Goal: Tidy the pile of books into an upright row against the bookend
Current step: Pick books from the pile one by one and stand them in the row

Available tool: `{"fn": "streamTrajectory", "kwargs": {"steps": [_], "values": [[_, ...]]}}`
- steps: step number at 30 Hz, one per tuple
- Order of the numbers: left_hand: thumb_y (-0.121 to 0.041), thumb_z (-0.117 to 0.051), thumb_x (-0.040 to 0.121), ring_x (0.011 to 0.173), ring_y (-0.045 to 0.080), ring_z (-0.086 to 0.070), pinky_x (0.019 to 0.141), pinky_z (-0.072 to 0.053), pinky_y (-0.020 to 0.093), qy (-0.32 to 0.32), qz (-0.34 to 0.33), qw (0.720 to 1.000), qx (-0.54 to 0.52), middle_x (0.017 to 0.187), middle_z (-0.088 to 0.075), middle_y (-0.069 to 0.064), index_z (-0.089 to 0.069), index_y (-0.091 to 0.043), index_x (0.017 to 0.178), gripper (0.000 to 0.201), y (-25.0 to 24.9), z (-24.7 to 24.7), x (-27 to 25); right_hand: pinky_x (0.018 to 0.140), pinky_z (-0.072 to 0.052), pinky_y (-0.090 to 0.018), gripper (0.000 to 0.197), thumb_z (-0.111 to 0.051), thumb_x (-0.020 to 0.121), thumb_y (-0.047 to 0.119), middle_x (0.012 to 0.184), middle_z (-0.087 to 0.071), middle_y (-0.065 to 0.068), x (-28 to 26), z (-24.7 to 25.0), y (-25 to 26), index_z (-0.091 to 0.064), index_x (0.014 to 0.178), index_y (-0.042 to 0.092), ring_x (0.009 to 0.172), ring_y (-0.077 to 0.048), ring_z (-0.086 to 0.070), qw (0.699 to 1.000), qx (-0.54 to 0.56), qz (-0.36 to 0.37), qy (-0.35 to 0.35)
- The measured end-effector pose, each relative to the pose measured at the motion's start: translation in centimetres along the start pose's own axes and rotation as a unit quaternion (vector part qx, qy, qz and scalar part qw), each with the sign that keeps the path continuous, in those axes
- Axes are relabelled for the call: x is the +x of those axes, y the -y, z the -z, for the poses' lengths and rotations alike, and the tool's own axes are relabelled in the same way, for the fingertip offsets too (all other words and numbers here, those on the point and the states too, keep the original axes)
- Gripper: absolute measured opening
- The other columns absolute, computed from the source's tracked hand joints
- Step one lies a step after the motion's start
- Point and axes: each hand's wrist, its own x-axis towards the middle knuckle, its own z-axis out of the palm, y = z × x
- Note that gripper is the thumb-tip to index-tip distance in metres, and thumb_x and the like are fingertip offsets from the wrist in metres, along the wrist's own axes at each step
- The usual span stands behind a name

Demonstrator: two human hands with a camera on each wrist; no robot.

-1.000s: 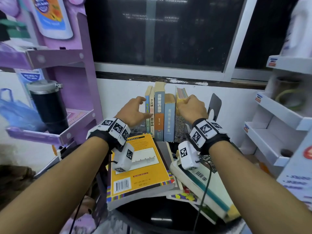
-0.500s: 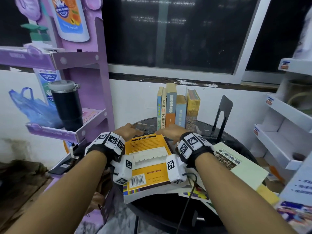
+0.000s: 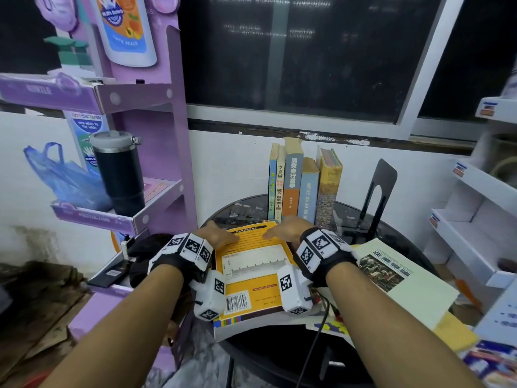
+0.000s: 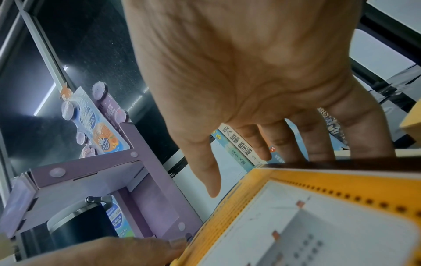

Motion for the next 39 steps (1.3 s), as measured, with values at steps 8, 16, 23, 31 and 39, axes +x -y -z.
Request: {"fn": "streamTrajectory", "kwargs": {"steps": [8, 16, 23, 31, 39], "values": [[-0.050, -0.087, 0.057, 0.109, 0.026, -0.061, 0.091, -0.049, 0.037, -0.009, 0.006, 0.999, -0.040, 0.120, -0.060, 0.009, -0.041, -0.006, 0.128, 0.095, 0.7, 0.3, 0.3, 0.100, -0.047, -0.035, 0.075, -0.070, 0.087, 0.035, 0.141, -0.049, -0.015, 0.0, 0.1, -0.3, -0.038, 0.143, -0.001, 0.125, -0.031, -0.051, 1.000, 0.017, -0.021, -0.006], [-0.029, -0.079, 0.076, 0.108, 0.033, -0.061, 0.095, -0.050, 0.048, -0.043, -0.008, 0.995, -0.087, 0.124, -0.057, 0.017, -0.031, -0.005, 0.136, 0.081, -0.4, 0.7, -1.4, 0.107, -0.039, -0.037, 0.082, -0.064, 0.092, 0.035, 0.155, -0.029, -0.015, 0.1, -0.1, -0.3, -0.020, 0.150, -0.003, 0.137, -0.032, -0.038, 0.999, 0.021, -0.029, -0.006], [-0.022, -0.076, 0.080, 0.111, 0.031, -0.058, 0.093, -0.049, 0.042, -0.080, -0.081, 0.982, -0.153, 0.126, -0.054, 0.014, -0.027, -0.008, 0.137, 0.077, -2.7, 2.5, -2.8, 0.089, -0.050, -0.033, 0.061, -0.079, 0.079, 0.029, 0.126, -0.061, -0.012, -0.1, 2.1, -0.5, -0.055, 0.126, 0.000, 0.113, -0.026, -0.059, 0.994, 0.100, -0.011, -0.036], [-0.018, -0.078, 0.078, 0.105, 0.027, -0.063, 0.096, -0.050, 0.045, -0.146, -0.184, 0.928, -0.290, 0.116, -0.063, 0.008, -0.038, -0.014, 0.126, 0.062, -5.9, 4.5, -4.3, 0.092, -0.050, -0.036, 0.034, -0.075, 0.083, 0.021, 0.113, -0.064, -0.008, -1.0, 5.4, 0.6, -0.056, 0.108, 0.011, 0.107, -0.025, -0.060, 0.970, 0.191, 0.064, -0.134], [-0.010, -0.072, 0.082, 0.092, 0.024, -0.069, 0.086, -0.056, 0.047, -0.159, -0.264, 0.872, -0.381, 0.106, -0.065, 0.001, -0.044, -0.022, 0.120, 0.048, -8.2, 4.8, -6.6, 0.097, -0.050, -0.047, 0.046, -0.078, 0.079, 0.025, 0.112, -0.067, 0.004, -1.9, 5.9, 0.1, -0.049, 0.115, 0.027, 0.106, -0.020, -0.063, 0.905, 0.346, 0.129, -0.213]]}}
